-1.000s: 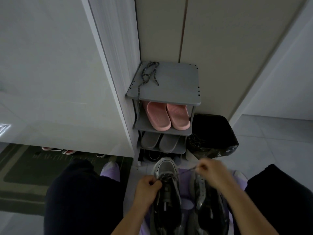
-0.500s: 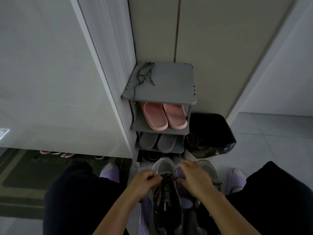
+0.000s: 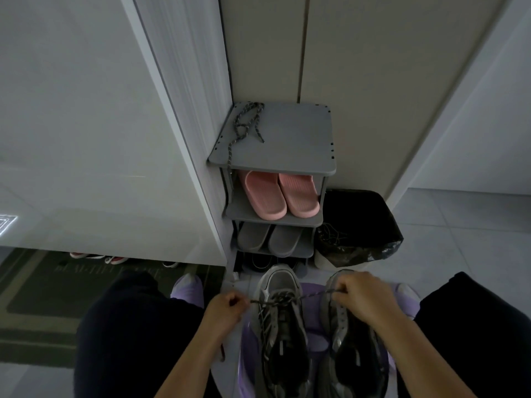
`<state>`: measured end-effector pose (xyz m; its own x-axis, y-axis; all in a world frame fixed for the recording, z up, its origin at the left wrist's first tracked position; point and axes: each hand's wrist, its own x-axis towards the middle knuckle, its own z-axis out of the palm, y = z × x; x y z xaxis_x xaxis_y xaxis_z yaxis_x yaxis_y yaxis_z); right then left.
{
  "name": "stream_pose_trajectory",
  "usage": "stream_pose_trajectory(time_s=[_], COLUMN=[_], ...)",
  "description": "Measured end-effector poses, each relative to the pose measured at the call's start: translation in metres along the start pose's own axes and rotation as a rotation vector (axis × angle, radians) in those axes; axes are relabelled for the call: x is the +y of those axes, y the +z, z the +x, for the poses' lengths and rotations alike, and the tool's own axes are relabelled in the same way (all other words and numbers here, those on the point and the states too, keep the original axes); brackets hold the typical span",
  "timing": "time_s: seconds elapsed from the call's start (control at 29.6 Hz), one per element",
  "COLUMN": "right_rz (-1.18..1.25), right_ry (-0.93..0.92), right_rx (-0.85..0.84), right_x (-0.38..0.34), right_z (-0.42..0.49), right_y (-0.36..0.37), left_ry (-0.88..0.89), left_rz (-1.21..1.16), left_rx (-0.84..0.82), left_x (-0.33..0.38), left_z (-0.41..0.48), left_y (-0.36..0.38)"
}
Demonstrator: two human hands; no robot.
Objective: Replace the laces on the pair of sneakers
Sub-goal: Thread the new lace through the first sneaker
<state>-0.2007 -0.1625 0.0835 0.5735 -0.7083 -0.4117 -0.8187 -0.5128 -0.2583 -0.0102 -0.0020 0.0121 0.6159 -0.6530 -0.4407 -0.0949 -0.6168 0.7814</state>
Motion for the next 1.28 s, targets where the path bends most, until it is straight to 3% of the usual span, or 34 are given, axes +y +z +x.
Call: stream_pose_trajectory(time_s=[0.07,0.14,0.17,0.24,0.3,0.37,0.47,0.54,0.64,0.74,0.81,0.88,0.95,1.01,1.08,1.12,1.22,1.28], right_rz=[0.223,0.610,0.798,1.095,1.315,1.458,1.573,1.604,1.686,1.654,1.522,1.219,0.728,0.426,0.387,0.408,0.533,0.535], right_ry=[-0.012,-0.059,-0.073,-0.060,-0.001,0.088,0.158,0.146,0.078,0.091,0.130,0.149,0.109,-0.125,-0.353,-0.382,-0.301,-0.283], right_rx=[-0.097,-0.233,-0.271,-0.269,-0.228,-0.139,-0.029,-0.063,-0.130,-0.013,0.083,0.131,0.194,0.243,0.101,0.003,-0.157,-0.196], right_x=[0.004,-0.006,-0.013,-0.024,-0.030,-0.027,-0.015,-0.016,-0.025,-0.016,0.000,0.014,0.020,0.012,-0.005,-0.013,-0.013,-0.010], right_z=[-0.004,-0.011,-0.012,-0.012,-0.008,-0.005,-0.004,-0.007,-0.011,-0.006,0.000,0.002,0.001,-0.007,-0.017,-0.023,-0.025,-0.022], right_y=[-0.016,-0.028,-0.031,-0.031,-0.030,-0.032,-0.036,-0.034,-0.030,-0.032,-0.030,-0.023,-0.009,0.004,0.011,0.013,0.015,0.013], left_ry=[0.221,0.424,0.440,0.355,0.326,0.273,0.244,0.249,0.291,0.225,0.221,0.251,0.340,0.483,0.554,0.570,0.616,0.554], left_rz=[0.268,0.227,0.108,-0.132,-0.241,-0.284,-0.350,-0.314,-0.336,-0.372,-0.339,-0.251,-0.058,0.181,0.370,0.443,0.570,0.605], left_rx=[0.233,0.290,0.165,-0.234,-0.455,-0.465,-0.339,-0.304,-0.402,-0.467,-0.401,-0.303,-0.224,-0.156,-0.085,-0.046,0.030,-0.055], left_x=[0.003,0.024,0.038,0.064,0.072,0.067,0.063,0.068,0.079,0.084,0.077,0.066,0.055,0.050,0.053,0.053,0.049,0.047], left_z=[-0.004,-0.020,-0.032,-0.056,-0.072,-0.075,-0.069,-0.065,-0.067,-0.075,-0.075,-0.073,-0.069,-0.066,-0.065,-0.062,-0.060,-0.054], left_y=[0.002,0.014,0.024,0.051,0.077,0.087,0.085,0.085,0.092,0.086,0.075,0.064,0.059,0.059,0.059,0.059,0.054,0.052])
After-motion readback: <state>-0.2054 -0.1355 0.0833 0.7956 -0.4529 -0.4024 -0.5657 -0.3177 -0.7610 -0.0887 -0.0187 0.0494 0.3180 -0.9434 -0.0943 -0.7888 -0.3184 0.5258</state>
